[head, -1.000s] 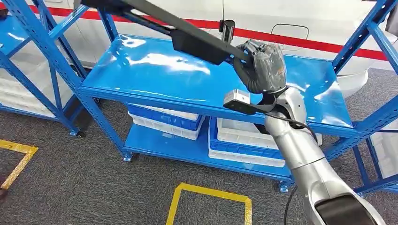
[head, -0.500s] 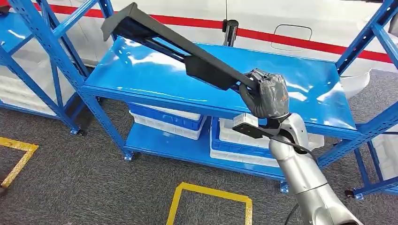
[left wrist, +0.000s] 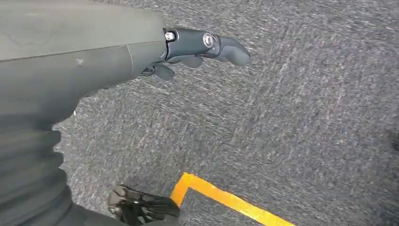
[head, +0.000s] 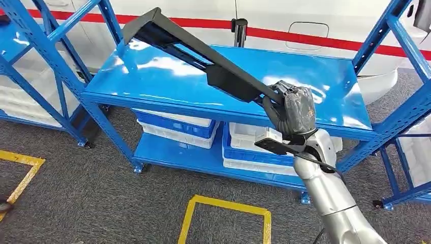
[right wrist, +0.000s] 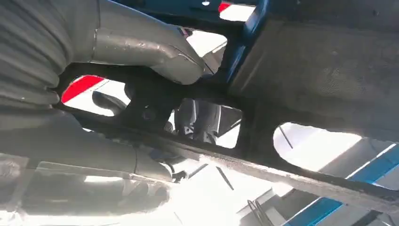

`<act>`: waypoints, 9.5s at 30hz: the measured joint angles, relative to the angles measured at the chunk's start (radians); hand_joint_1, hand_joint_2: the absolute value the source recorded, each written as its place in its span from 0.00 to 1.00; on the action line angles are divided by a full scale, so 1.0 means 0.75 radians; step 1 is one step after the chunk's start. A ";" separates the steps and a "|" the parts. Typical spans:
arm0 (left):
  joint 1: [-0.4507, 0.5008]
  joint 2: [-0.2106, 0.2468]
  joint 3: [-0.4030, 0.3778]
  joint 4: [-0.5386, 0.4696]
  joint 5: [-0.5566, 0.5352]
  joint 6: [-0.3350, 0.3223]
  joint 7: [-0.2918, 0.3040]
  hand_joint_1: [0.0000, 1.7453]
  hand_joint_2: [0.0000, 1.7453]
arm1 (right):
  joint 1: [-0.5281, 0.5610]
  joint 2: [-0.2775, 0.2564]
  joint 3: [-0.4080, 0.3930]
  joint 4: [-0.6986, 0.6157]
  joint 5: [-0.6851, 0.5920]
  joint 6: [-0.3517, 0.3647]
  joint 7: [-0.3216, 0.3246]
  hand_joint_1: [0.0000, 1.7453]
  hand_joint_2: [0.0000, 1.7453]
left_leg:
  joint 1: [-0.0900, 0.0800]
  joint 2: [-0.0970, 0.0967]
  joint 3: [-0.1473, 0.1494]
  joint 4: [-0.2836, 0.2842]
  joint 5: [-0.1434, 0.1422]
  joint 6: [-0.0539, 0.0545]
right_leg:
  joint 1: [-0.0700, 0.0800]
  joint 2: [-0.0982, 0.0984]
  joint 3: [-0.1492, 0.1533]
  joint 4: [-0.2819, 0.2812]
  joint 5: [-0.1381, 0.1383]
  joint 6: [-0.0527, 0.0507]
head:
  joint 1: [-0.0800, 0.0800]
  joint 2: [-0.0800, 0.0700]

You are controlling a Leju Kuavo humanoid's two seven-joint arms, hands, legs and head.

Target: Take the parts from the cabinet and place them on the table.

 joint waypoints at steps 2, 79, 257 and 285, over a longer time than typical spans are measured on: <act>-0.004 0.000 -0.001 0.000 -0.009 0.000 0.001 0.00 1.00 | 0.012 -0.001 -0.010 -0.008 0.012 0.001 0.007 1.00 1.00 | 0.010 0.005 0.124 -0.189 0.096 -0.006 | -0.004 0.000 -0.013 0.005 0.008 0.012 | -0.001 0.000; -0.059 -0.018 -0.019 -0.004 -0.045 -0.036 0.001 0.00 1.00 | 0.116 0.075 -0.317 -0.233 0.065 0.104 0.067 1.00 1.00 | -0.002 0.013 0.039 -0.374 0.280 0.067 | 0.004 0.000 -0.072 0.333 -0.138 0.089 | 0.010 0.001; -0.099 -0.036 -0.109 -0.022 -0.122 0.051 0.087 0.00 1.00 | 0.283 0.093 -0.331 -0.367 0.284 0.045 0.105 1.00 1.00 | -0.011 0.036 0.082 -0.386 0.258 0.063 | 0.052 -0.141 0.052 0.002 -0.082 0.027 | 0.012 0.001; -0.097 -0.044 -0.113 -0.022 -0.131 0.062 0.087 0.00 1.00 | 0.320 0.099 -0.280 -0.334 0.304 0.044 0.104 1.00 1.00 | -0.037 0.083 0.084 -0.355 0.214 0.052 | 0.035 -0.138 0.035 0.007 -0.051 0.011 | 0.008 0.000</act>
